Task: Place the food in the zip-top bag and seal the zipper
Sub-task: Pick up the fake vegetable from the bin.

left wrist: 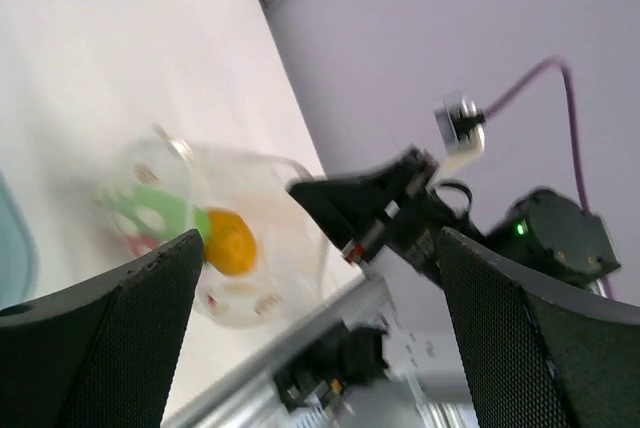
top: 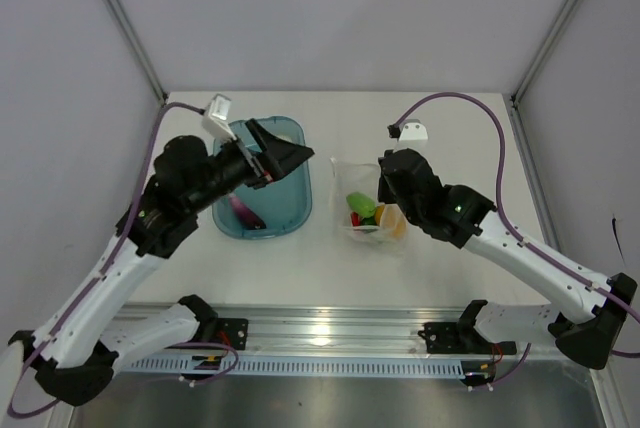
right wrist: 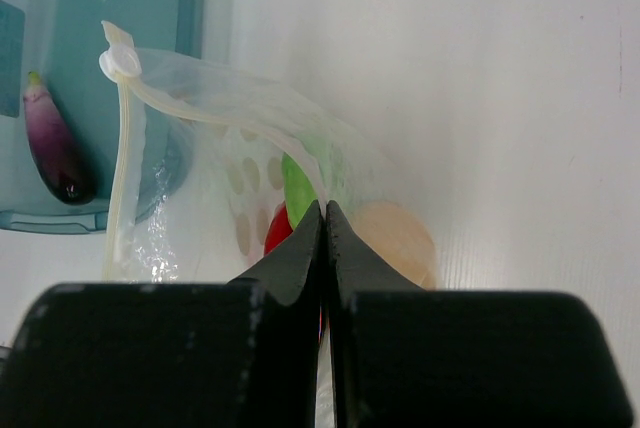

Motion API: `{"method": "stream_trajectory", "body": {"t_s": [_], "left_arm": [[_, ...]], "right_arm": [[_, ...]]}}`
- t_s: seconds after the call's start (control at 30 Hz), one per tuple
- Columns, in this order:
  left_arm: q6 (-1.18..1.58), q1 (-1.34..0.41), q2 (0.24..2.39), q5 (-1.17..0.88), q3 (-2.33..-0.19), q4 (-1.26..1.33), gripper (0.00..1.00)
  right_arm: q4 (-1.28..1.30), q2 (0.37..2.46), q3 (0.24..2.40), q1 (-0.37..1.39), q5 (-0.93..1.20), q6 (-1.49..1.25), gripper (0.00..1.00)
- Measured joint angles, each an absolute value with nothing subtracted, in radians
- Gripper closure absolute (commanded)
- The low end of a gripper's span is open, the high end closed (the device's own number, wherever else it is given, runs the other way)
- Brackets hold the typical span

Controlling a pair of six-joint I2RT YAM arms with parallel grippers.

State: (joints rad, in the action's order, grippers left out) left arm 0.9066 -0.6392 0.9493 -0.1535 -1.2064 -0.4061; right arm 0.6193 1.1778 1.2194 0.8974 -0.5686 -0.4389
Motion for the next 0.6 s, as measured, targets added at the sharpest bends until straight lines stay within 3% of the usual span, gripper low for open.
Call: {"method": "stream_trajectory", "body": {"t_s": [0.13,0.27,0.6], "left_arm": [[0.801,-0.637,0.936,0.029,-1.288,-0.463,0.0],[0.729,-0.598,1.066,0.164,-1.459,-0.573,0.01],[0.857,-0.323,1.404,0.233,-1.522,-0.941,0.01]], "right_arm": [[0.619,1.178,1.219,0.898,-0.569,-0.439,1.0],[0.619,1.179,1.219,0.898,-0.568,-0.439,1.0],[0.623,1.18,1.219,0.897,-0.568,-0.439,1.0]]}}
